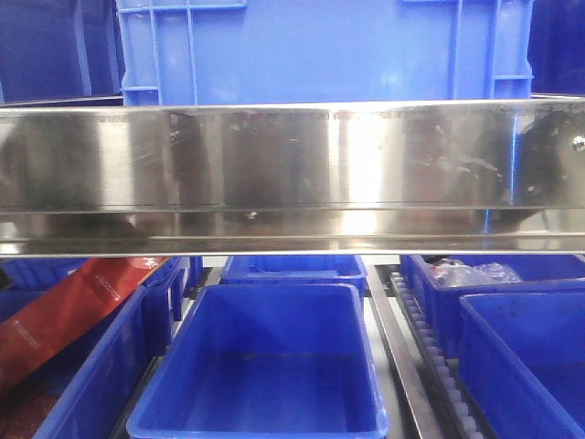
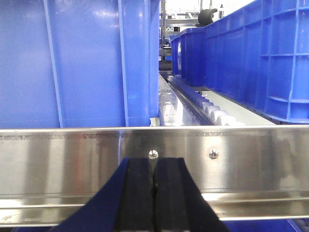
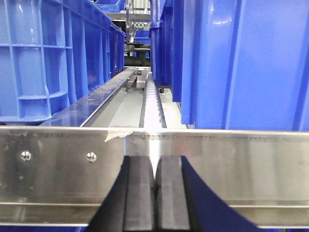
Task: Place cylindrical capacitor in blue bin on shelf
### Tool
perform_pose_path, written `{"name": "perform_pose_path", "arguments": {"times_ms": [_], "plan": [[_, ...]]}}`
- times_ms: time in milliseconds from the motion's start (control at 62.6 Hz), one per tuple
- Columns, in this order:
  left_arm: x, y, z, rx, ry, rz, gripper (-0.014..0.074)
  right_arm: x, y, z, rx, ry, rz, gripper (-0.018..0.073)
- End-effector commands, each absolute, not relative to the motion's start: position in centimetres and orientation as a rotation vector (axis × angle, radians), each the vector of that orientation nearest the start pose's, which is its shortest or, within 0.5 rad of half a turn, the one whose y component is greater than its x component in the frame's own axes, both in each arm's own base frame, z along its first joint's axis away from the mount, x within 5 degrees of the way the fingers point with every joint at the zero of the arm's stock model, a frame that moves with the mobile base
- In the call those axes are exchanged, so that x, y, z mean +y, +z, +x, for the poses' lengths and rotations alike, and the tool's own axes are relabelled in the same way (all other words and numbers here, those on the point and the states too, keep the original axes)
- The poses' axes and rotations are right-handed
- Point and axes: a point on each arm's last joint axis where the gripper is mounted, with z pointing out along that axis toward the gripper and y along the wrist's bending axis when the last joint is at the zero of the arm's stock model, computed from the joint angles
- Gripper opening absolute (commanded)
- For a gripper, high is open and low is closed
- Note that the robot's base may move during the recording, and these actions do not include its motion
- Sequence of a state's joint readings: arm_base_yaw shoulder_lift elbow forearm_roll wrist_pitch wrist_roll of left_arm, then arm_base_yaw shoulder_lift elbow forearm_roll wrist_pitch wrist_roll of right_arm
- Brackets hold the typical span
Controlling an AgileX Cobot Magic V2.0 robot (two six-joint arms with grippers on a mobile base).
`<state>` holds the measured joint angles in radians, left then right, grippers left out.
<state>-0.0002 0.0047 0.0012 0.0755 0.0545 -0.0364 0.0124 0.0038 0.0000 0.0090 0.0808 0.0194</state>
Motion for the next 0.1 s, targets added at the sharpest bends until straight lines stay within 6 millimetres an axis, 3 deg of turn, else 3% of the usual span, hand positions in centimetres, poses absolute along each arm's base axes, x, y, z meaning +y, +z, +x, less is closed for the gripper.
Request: {"name": "perform_pose_path", "arguments": {"times_ms": [0,80], "plan": [[-0.01,21.02,5.64,1.516,0.027,0.030,-0.0111,0.05,20.84,5.64,1.536,0.032,0.018,-0.0162],[-0.01,21.02,5.64,1.516,0.027,0.030,-0.0111,0.05,20.84,5.64,1.536,0.032,0.018,-0.0162]]}}
